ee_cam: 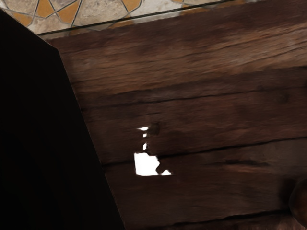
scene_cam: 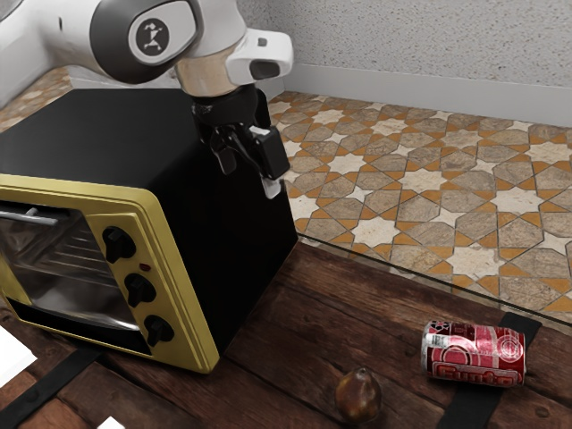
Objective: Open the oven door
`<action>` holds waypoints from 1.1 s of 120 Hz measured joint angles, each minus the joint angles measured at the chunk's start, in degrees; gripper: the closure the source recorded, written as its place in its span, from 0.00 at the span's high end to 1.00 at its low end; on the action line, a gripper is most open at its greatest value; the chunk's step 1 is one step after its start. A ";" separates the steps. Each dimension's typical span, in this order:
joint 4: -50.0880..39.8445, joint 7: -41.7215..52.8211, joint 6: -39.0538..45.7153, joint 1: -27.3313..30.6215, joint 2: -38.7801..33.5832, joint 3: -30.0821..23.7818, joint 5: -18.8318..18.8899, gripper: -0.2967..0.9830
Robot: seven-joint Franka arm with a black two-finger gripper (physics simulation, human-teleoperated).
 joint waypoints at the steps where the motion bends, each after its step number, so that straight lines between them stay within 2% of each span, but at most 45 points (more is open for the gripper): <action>1: 0.02 0.07 -0.09 0.04 0.01 -0.03 0.08 0.77; 42: 0.69 2.32 -1.89 0.46 -0.53 0.01 0.59 0.77; 49: 7.09 2.78 -3.49 1.41 -5.35 0.11 -0.27 0.77; 56: 9.86 7.88 -4.94 2.30 -16.17 3.66 -1.46 0.77; 60: 9.09 12.02 -6.12 2.20 -23.07 5.53 -0.55 0.77; 65: 6.11 16.54 -6.93 2.10 -30.46 11.68 -0.56 0.77; 78: -24.36 29.23 -1.89 -0.88 -60.59 35.68 -6.94 0.77; 86: -34.10 36.99 1.09 -1.96 -68.53 44.71 -9.41 0.77; 96: -36.65 45.76 4.05 -3.63 -66.54 48.39 -10.98 0.77; 106: -36.80 54.25 5.51 -5.53 -63.27 50.22 -10.74 0.77; 120: -34.87 64.56 6.49 -6.12 -57.39 51.77 -8.32 0.77; 132: -36.33 72.99 7.64 -10.46 -56.17 53.10 -6.08 0.77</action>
